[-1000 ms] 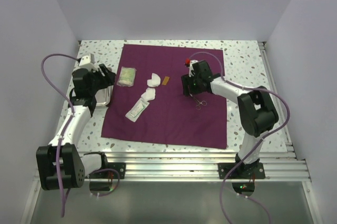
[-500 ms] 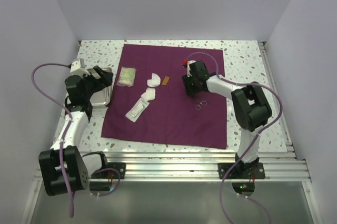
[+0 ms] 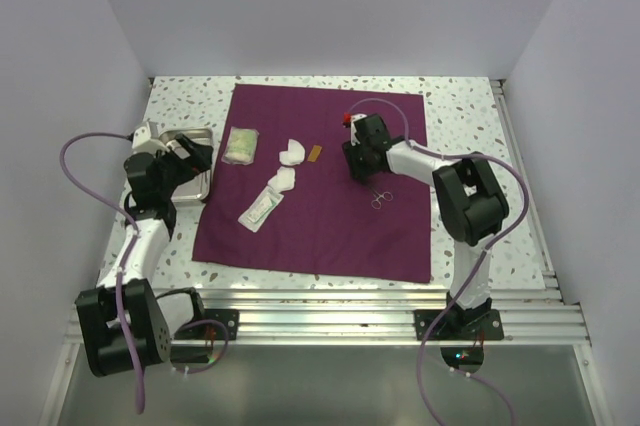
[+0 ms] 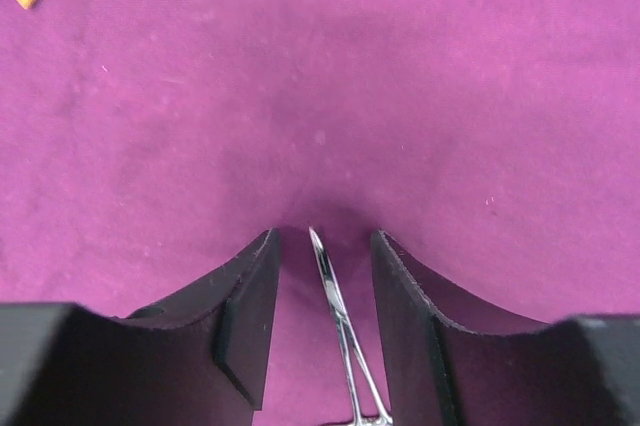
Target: Prepare the surgical pack
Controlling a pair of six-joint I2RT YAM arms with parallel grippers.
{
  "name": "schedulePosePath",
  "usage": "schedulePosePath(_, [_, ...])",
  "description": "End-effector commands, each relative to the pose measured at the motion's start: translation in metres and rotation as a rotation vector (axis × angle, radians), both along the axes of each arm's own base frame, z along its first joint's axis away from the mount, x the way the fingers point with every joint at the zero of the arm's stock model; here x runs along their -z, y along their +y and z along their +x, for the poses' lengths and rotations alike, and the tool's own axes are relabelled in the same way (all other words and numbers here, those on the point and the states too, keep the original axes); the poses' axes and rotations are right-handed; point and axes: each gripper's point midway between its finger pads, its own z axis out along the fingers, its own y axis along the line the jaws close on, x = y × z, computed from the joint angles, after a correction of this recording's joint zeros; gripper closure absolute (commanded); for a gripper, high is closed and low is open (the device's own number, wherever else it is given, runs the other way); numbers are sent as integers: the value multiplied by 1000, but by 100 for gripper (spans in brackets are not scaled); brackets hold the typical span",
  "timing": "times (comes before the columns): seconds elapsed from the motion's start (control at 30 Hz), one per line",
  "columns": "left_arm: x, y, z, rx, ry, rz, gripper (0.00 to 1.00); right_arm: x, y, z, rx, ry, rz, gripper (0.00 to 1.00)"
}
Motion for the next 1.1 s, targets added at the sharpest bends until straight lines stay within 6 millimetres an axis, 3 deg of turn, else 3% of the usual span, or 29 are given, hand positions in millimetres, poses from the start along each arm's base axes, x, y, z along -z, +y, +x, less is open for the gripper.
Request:
schedulePosePath(0.0, [-19,13,-5,-99,-81,-17,0,-4,5,12,0,-33,-16,57])
schedulePosePath(0.13, [-22,23,-10,-163,-84,-12,0,-1,1,11,12,-23,-48,62])
schedulePosePath(0.57, [-28,4,-5,-52,-104,-37,0,-3,-4,7,8,-32,-101,83])
schedulePosePath(0.73, [-31,-16,-2,65,-129,-72,0,0,-1,9,13,-18,-91,98])
schedulePosePath(0.83, [-31,-31,2,103,-135,-78,0,-6,3,10,21,-27,-64,100])
schedulePosePath(0.93, [-31,-58,8,144,-132,-46,0,-10,6,7,22,-30,-34,100])
schedulePosePath(0.97, [-32,-78,8,193,-133,-42,0,-15,7,7,24,-47,-21,100])
schedulePosePath(1.0, [-36,-81,12,199,-146,-44,0,-18,8,6,27,-51,-5,100])
schedulePosePath(1.03, [-31,-107,11,261,-132,-65,0,-23,8,6,31,-69,8,100])
schedulePosePath(1.07, [-30,-117,11,287,-133,-74,0,-25,8,6,37,-79,17,100])
